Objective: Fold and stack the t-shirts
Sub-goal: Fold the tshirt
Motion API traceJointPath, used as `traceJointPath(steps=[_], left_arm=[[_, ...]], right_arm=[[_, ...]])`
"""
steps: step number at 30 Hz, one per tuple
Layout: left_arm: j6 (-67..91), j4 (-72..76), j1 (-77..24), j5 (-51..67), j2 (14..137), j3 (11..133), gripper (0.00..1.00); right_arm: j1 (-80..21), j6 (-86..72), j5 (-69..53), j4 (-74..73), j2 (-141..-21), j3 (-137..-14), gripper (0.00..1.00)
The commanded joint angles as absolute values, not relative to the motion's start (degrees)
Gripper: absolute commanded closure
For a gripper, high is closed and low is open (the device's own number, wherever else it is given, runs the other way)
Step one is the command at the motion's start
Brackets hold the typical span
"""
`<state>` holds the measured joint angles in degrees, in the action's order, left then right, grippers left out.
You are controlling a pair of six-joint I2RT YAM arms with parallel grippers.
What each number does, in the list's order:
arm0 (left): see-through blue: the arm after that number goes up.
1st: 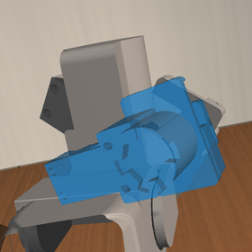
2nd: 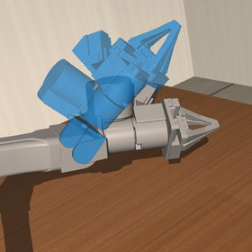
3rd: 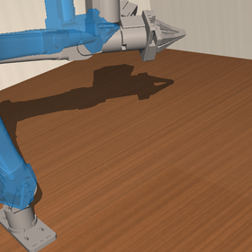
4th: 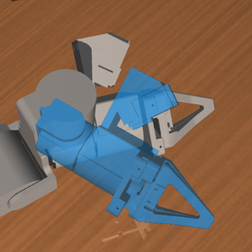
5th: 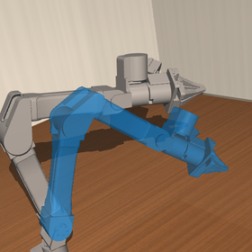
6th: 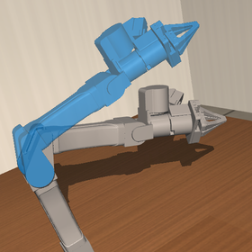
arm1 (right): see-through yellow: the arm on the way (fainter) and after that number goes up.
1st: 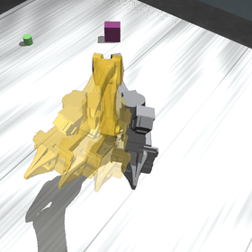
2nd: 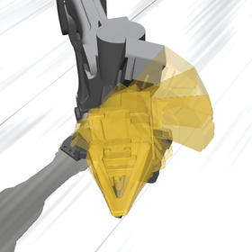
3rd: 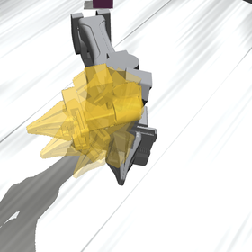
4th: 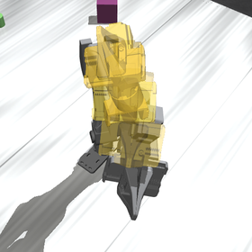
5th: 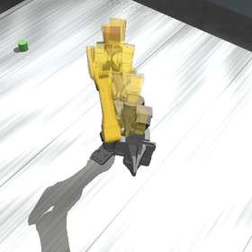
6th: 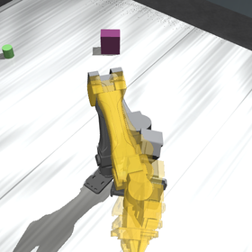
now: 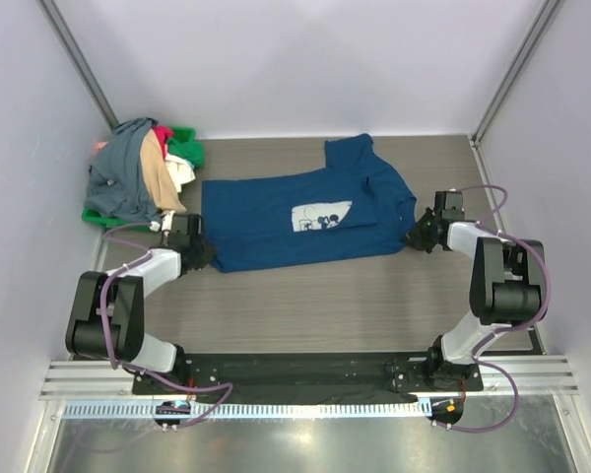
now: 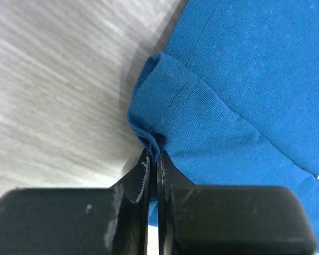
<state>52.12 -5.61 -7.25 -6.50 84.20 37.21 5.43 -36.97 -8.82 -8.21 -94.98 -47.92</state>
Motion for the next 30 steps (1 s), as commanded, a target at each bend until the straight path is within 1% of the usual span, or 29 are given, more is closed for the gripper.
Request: traceJointPath(steps=[1, 17, 26, 30], left_arm=[[51.85, -10.19, -7.38, -8.17, 81.83, 35.42, 1.0], [55.63, -14.85, -7.3, -6.77, 70.4, 29.18, 1.0], [58.79, -18.37, -7.38, -5.36, 63.9, 25.84, 1.0], [59.59, -21.0, -7.38, -5.01, 58.29, 24.61, 1.0]], right_arm=[[5.62, -37.09, -5.8, -13.62, -91.94, -45.8, 0.99], [6.33, -40.16, -4.39, -19.94, -79.02, -37.89, 0.99], [6.42, -41.57, -4.22, -24.78, -68.39, -34.55, 0.99], [6.5, -42.27, -4.04, -27.59, -63.73, -33.66, 0.99]])
